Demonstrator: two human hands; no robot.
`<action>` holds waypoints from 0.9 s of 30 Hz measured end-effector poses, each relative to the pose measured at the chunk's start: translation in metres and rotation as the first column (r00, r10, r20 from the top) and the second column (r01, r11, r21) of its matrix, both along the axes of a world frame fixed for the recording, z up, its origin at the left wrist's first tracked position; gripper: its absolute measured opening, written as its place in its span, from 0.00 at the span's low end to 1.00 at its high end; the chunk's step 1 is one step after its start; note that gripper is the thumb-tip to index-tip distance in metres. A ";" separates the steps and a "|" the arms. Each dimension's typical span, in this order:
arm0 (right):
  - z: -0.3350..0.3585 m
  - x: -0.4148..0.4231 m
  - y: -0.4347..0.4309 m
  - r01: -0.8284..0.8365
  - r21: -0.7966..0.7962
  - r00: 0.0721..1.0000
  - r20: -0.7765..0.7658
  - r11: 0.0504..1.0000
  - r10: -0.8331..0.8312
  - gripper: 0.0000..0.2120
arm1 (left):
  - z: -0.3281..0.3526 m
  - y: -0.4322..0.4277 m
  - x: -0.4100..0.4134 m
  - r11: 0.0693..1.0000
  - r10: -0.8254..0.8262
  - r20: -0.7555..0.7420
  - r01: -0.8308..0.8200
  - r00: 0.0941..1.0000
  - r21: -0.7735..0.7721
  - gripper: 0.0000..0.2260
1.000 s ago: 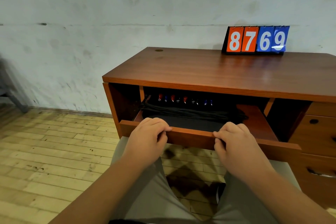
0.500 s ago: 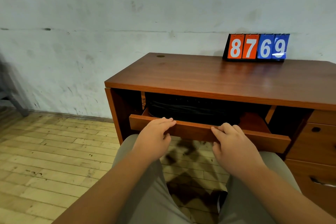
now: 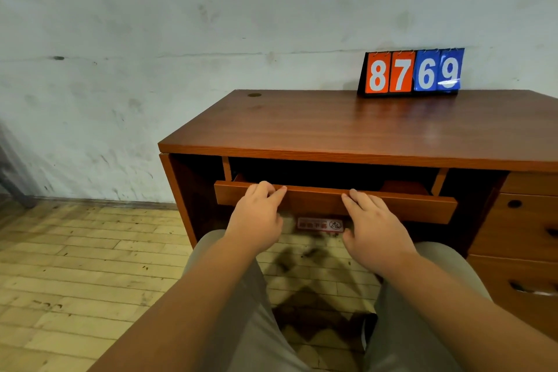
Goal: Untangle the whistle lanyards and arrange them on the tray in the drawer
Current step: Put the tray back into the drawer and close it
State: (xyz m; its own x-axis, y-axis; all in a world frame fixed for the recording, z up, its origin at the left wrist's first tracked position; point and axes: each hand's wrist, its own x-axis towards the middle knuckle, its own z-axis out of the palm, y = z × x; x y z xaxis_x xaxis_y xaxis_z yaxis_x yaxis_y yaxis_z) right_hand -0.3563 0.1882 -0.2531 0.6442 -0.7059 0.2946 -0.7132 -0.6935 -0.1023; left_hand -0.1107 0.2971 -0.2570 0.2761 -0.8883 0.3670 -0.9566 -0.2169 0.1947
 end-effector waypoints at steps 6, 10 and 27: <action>-0.007 0.009 -0.011 0.009 0.121 0.996 0.086 0.993 -0.019 0.34 | -0.004 -0.012 0.006 0.999 0.032 -0.027 -0.031 0.999 0.044 0.34; -0.015 0.013 -0.019 -0.015 0.200 0.993 0.117 0.980 -0.009 0.20 | -0.003 -0.024 0.006 0.998 0.051 -0.047 -0.049 0.998 0.047 0.34; 0.021 0.014 -0.027 -0.050 0.358 0.998 0.051 0.932 0.034 0.04 | 0.025 -0.037 0.006 0.995 0.004 -0.151 0.012 0.989 0.103 0.33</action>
